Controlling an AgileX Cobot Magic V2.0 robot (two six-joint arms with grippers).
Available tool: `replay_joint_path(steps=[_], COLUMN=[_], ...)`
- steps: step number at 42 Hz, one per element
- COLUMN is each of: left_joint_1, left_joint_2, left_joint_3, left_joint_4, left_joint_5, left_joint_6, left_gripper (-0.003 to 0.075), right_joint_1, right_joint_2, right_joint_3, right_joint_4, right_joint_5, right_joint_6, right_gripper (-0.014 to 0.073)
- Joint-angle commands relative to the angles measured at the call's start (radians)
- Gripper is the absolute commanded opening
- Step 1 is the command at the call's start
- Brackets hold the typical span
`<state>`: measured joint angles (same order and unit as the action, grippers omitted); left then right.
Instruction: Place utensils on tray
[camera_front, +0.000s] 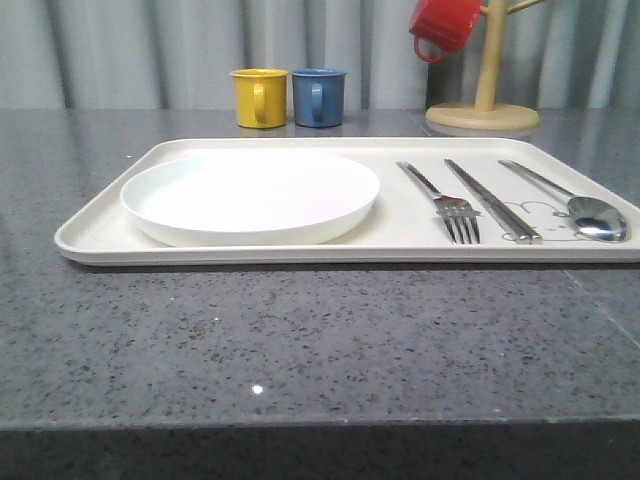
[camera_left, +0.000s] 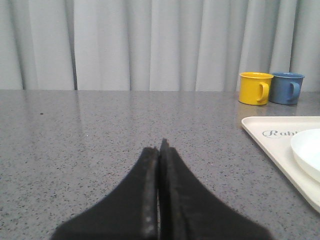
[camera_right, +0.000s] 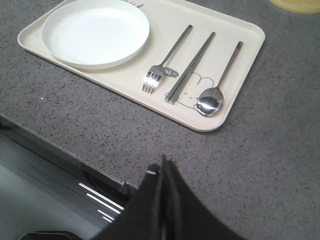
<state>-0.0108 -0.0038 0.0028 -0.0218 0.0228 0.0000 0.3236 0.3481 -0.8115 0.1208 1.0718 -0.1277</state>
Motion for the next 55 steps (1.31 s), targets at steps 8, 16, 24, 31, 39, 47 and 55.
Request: replay_joint_path(steps=[8,16,24,31,39,47,55], left_joint_1=[0.004,0.004,-0.005,-0.032,-0.036,-0.036,-0.036], left_joint_2=[-0.022,-0.022,-0.022,-0.022,-0.022,-0.022,-0.022], left_joint_3=[0.012,0.012,0.012,0.012,0.012,0.012,0.012], left_joint_4=[0.033,0.033,0.022,0.011,0.004,-0.005,0.002], left_joint_5=[-0.097,-0.097,-0.097,-0.103,-0.108,-0.108,-0.108], left_joint_6=[0.022,0.035,0.035,0.035,0.022,-0.021,-0.033], left_gripper=[-0.002,-0.002,-0.002,-0.002,-0.002,-0.002,-0.002], right_joint_1=[-0.005,-0.005,-0.005,-0.005,-0.005,-0.005,-0.005], right_joint_2=[0.012,0.012,0.012,0.012,0.012,0.012,0.012], right_joint_3=[-0.024,-0.024,-0.024,-0.024,-0.024,-0.024,-0.024], right_joint_4=[0.008,0.008,0.008,0.008,0.008,0.008,0.008], right_joint_5=[-0.075,-0.075,-0.075,-0.075,-0.075,-0.075,-0.075], right_joint_6=[-0.004,-0.004,-0.004,-0.004,-0.004,-0.004,-0.004], right_gripper=[-0.0067,-0.0067,-0.0067,-0.0067,-0.0067,-0.0067,-0.0067])
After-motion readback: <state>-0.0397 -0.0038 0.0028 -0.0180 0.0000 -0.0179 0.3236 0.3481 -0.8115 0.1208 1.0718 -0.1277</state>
